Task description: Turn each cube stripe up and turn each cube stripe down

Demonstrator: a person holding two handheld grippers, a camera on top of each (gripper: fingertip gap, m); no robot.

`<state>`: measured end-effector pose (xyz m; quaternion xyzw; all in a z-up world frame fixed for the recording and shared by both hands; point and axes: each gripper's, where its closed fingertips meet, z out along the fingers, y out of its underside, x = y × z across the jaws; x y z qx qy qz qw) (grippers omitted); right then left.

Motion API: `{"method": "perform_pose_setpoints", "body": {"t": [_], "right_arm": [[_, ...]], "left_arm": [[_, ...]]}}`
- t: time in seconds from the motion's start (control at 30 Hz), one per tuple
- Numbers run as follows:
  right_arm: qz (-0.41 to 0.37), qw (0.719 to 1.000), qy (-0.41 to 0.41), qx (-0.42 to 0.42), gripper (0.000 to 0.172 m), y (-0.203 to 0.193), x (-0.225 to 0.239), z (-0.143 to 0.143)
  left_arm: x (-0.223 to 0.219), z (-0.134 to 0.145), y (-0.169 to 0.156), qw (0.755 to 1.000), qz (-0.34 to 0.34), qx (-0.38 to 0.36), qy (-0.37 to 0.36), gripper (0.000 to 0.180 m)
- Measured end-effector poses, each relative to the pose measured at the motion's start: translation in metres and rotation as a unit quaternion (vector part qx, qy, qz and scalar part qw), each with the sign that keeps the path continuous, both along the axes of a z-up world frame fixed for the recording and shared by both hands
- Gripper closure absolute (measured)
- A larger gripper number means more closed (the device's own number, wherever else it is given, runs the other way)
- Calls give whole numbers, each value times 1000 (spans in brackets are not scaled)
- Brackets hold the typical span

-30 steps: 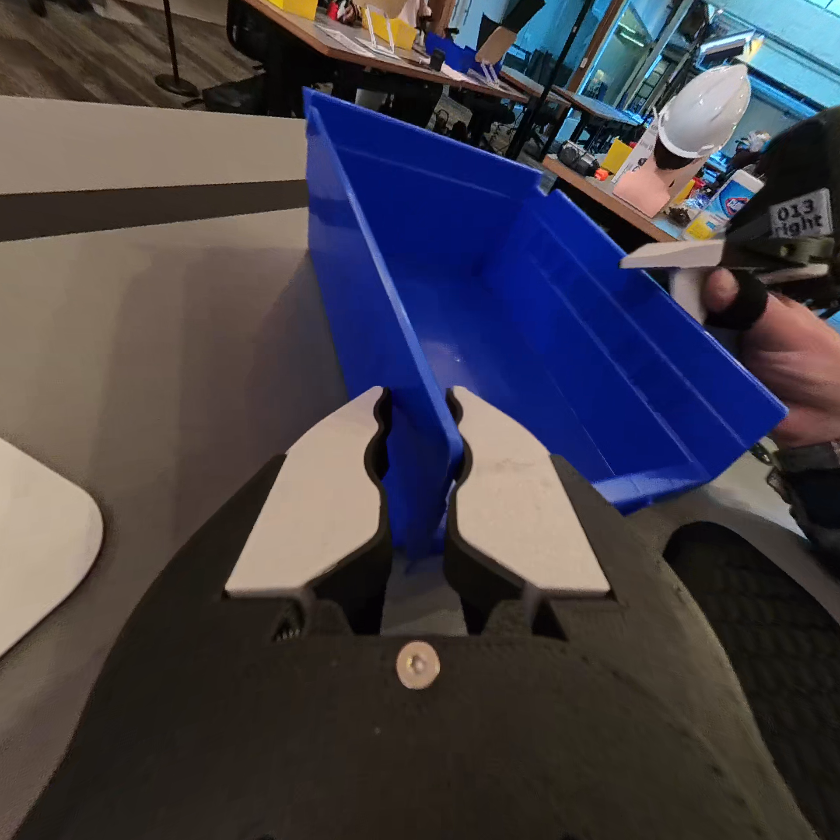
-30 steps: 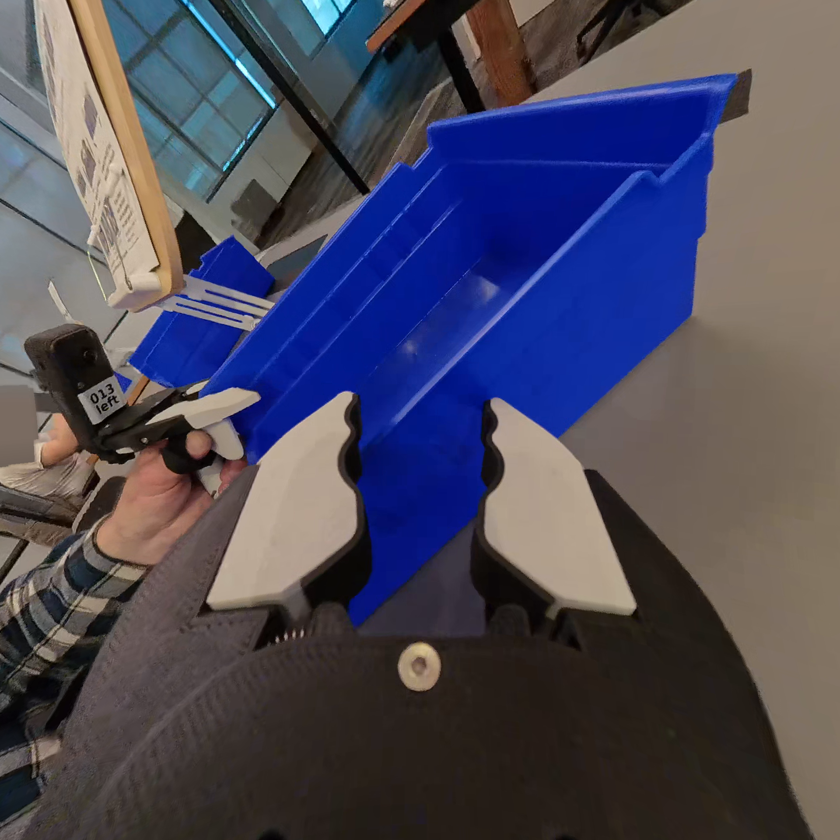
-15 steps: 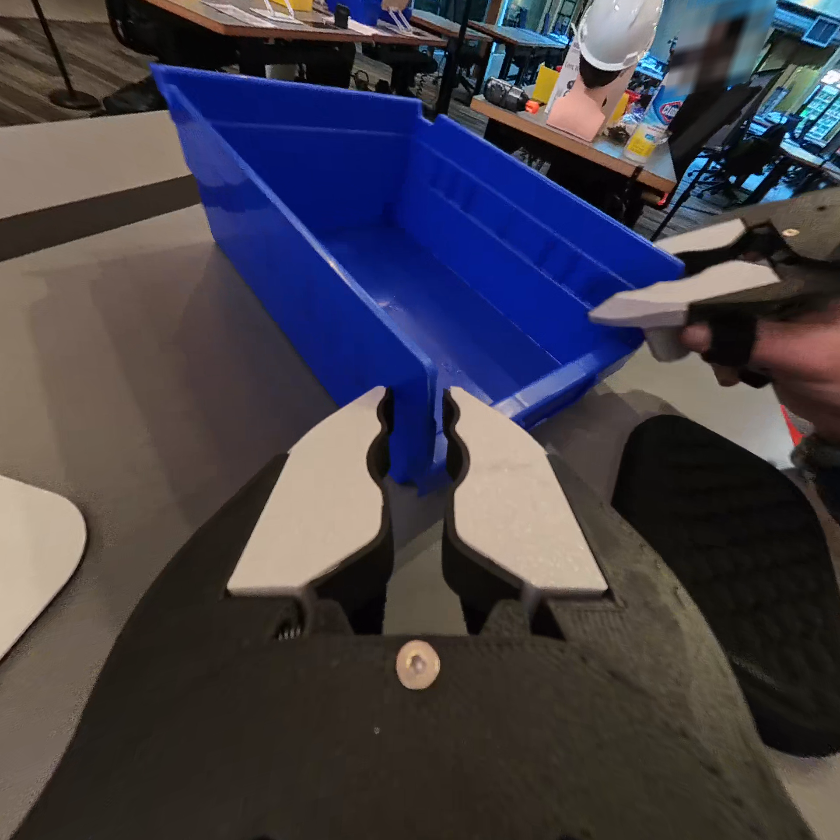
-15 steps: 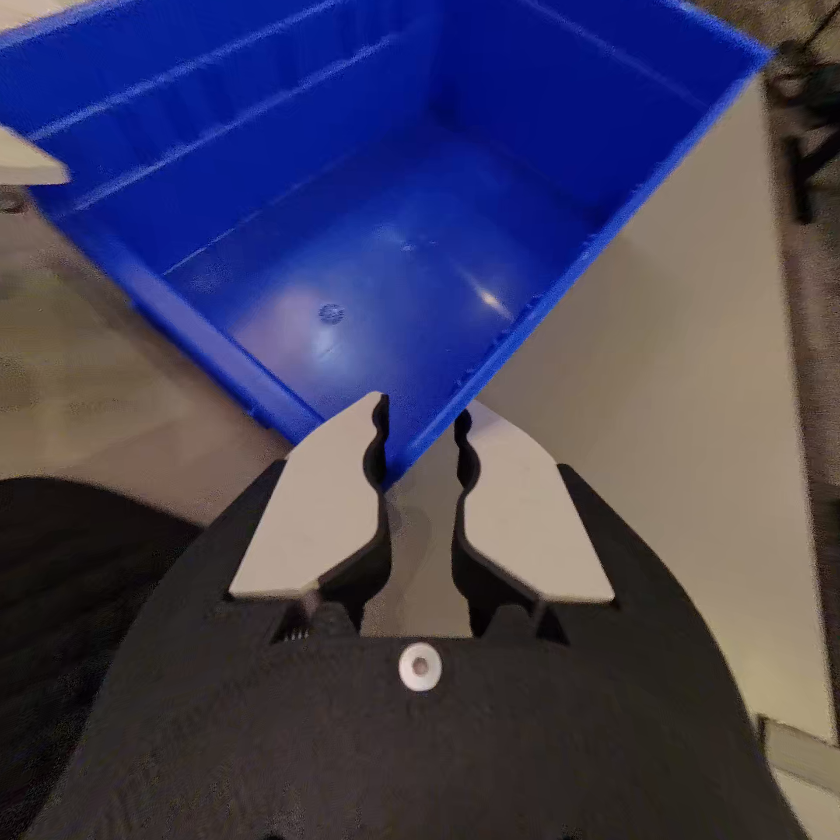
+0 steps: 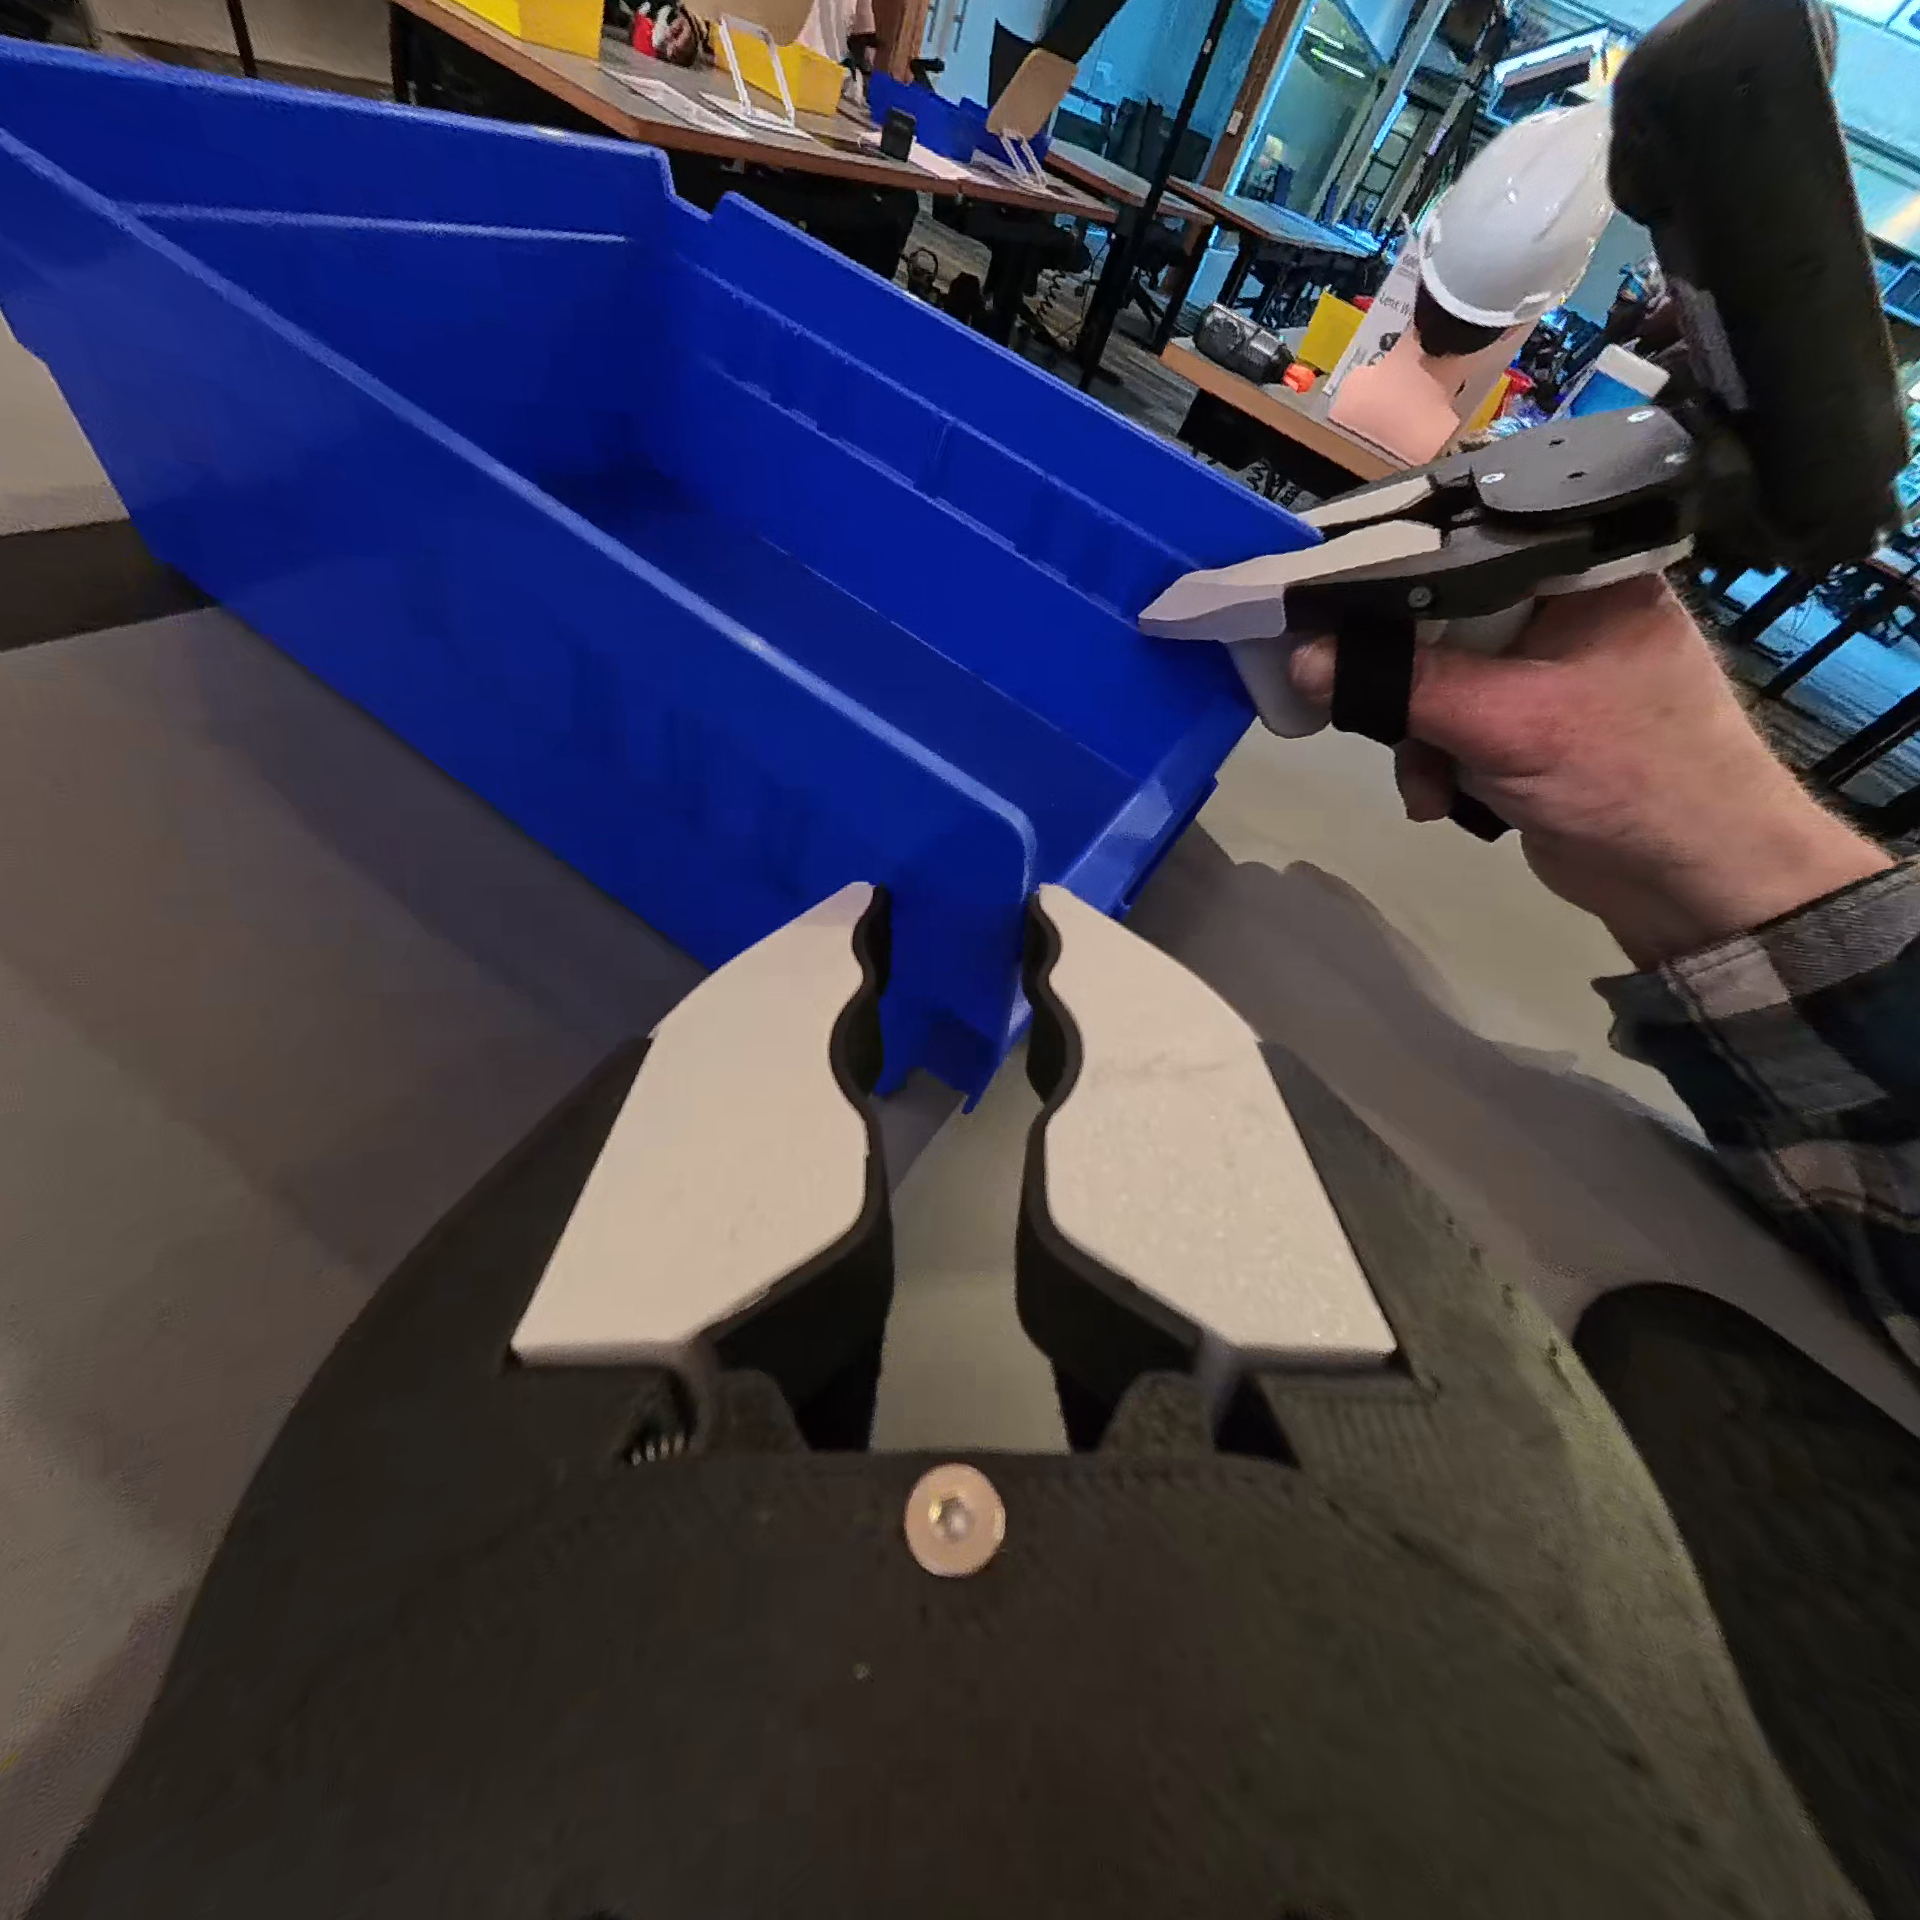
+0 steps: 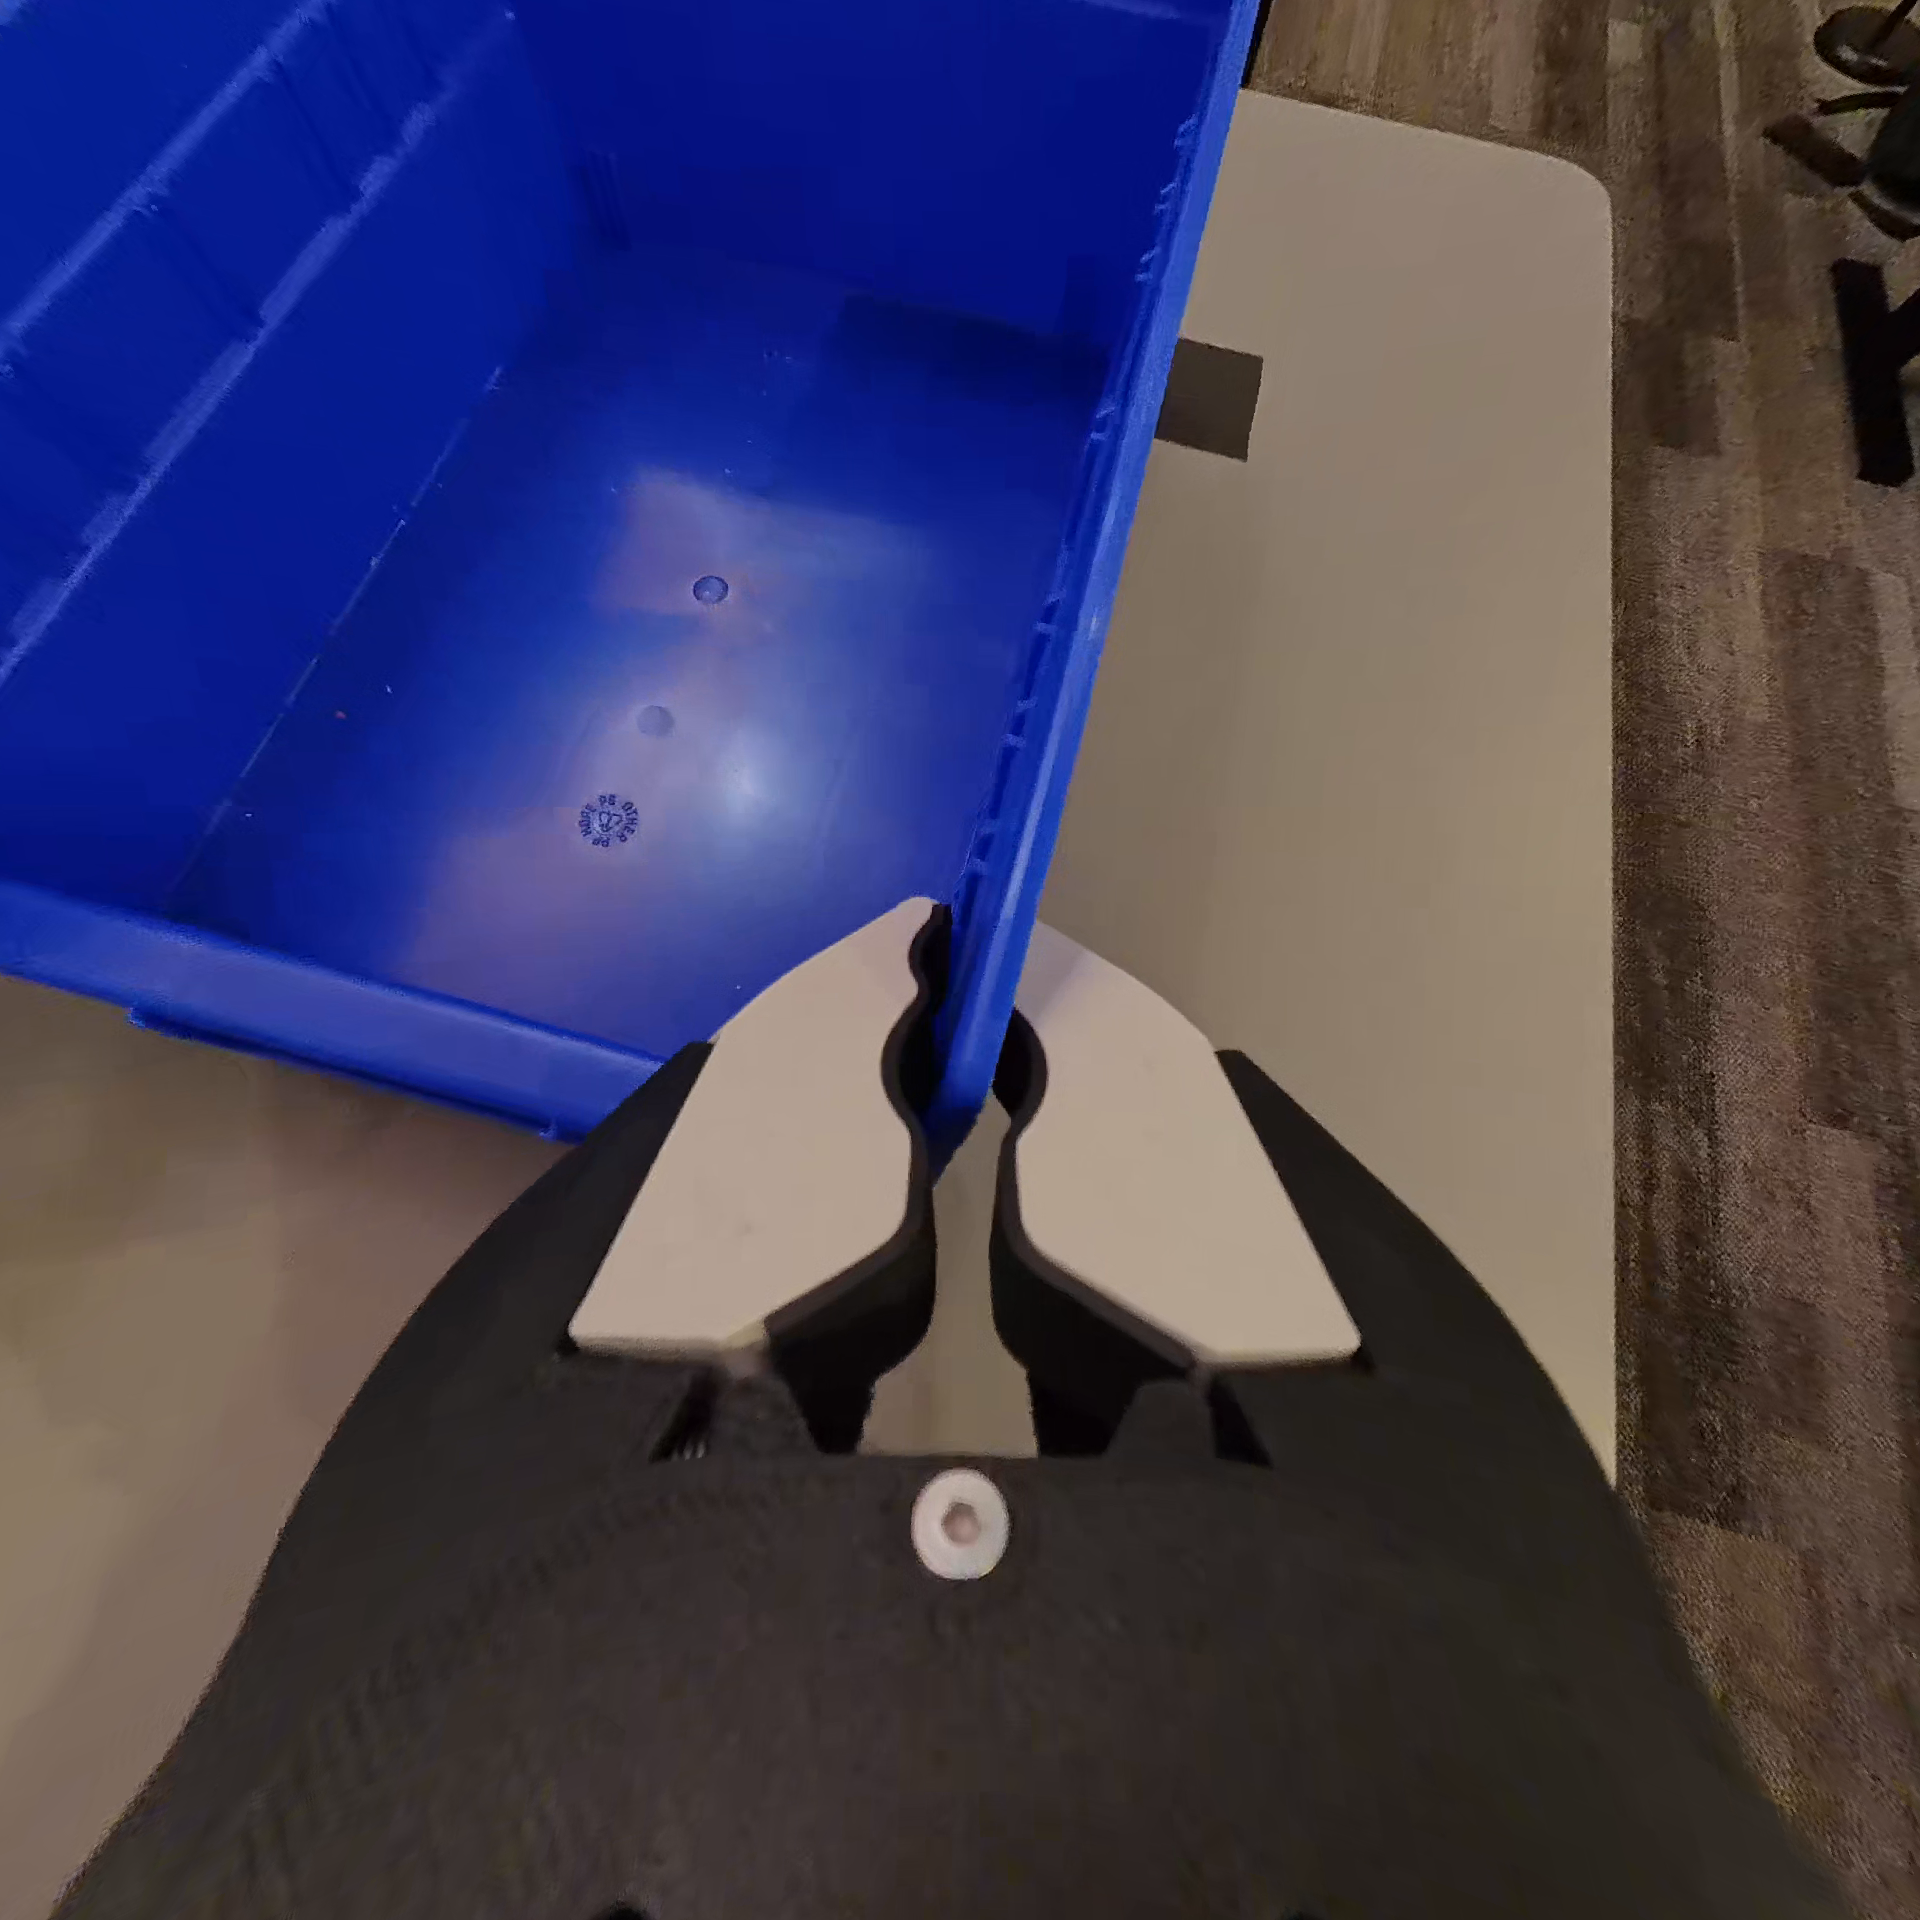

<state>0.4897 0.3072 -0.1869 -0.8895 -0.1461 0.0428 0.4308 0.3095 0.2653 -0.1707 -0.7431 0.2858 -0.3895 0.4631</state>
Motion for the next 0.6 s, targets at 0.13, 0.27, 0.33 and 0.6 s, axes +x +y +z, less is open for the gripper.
{"method": "perform_pose_setpoints", "body": {"t": [0.13, 0.27, 0.33, 0.6], "right_arm": [[1, 1000, -6, 7, 165, 4, 0, 1], [-31, 995, -15, 89, 144, -9, 15, 37], [-20, 988, -26, 150, 145, -29, 9, 67], [157, 966, -9, 204, 158, -130, -114, 91]], "left_arm": [[-1, 0, 7, 1000, -8, -2, -5, 156], [-13, 11, -9, 999, -15, 27, -23, 153], [-17, 26, -30, 997, -32, 67, -31, 153], [-103, 62, -97, 977, -51, 198, 53, 146]]}}
